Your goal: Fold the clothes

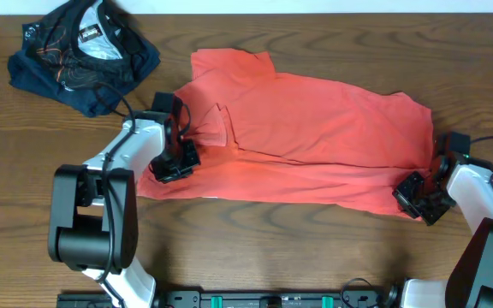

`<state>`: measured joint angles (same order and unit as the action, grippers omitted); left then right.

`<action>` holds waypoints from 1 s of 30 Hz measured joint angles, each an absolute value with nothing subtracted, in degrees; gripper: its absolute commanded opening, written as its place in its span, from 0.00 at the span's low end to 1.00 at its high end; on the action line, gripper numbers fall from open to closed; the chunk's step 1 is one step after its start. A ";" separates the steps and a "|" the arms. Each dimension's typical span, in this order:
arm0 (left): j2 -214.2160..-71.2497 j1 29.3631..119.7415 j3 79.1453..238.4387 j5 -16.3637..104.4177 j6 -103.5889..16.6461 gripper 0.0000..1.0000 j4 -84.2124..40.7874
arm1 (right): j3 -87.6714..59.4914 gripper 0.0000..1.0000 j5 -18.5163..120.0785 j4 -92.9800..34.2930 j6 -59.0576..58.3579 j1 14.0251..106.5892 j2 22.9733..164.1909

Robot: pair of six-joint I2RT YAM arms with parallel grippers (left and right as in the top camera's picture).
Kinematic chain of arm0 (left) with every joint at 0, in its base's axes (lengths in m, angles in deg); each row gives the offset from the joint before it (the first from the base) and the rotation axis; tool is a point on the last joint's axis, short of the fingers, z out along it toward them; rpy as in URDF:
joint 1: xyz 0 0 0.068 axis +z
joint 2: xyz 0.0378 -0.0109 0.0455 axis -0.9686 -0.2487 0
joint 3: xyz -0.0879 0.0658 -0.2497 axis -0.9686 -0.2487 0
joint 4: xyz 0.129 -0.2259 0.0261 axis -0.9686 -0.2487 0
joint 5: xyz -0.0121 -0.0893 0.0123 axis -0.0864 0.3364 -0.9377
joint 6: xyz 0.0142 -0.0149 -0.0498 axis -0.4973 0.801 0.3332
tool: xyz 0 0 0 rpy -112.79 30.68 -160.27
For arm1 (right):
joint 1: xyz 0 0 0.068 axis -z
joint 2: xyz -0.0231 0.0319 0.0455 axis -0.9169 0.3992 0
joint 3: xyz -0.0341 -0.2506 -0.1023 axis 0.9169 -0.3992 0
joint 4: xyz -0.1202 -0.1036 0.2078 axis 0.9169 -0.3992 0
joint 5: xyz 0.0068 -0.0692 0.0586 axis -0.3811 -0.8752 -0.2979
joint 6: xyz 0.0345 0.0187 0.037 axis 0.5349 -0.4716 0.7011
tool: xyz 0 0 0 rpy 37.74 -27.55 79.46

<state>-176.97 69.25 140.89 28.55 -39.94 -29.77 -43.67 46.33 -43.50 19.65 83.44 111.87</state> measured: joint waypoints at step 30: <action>-178.11 72.71 140.13 27.26 -36.01 0.06 -42.05 | -45.29 0.02 40.89 -40.96 23.96 85.45 111.87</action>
